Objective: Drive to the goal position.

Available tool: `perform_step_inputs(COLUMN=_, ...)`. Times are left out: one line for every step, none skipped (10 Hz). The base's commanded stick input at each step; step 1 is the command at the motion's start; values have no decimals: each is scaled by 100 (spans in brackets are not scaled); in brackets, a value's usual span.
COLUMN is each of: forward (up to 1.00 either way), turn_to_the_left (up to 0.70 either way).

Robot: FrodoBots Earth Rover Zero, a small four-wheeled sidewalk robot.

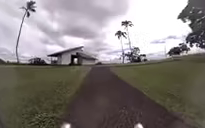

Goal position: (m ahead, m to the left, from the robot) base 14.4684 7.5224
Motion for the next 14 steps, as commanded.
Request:
perform_step_inputs(forward=70, turn_to_the_left=0)
perform_step_inputs(forward=70, turn_to_the_left=0)
perform_step_inputs(forward=70, turn_to_the_left=0)
perform_step_inputs(forward=70, turn_to_the_left=0)
perform_step_inputs(forward=70, turn_to_the_left=0)
perform_step_inputs(forward=70, turn_to_the_left=0)
perform_step_inputs(forward=70, turn_to_the_left=0)
perform_step_inputs(forward=70, turn_to_the_left=0)
perform_step_inputs(forward=70, turn_to_the_left=0)
perform_step_inputs(forward=70, turn_to_the_left=0)
perform_step_inputs(forward=70, turn_to_the_left=0)
perform_step_inputs(forward=70, turn_to_the_left=0)
perform_step_inputs(forward=70, turn_to_the_left=0)
perform_step_inputs(forward=70, turn_to_the_left=0)
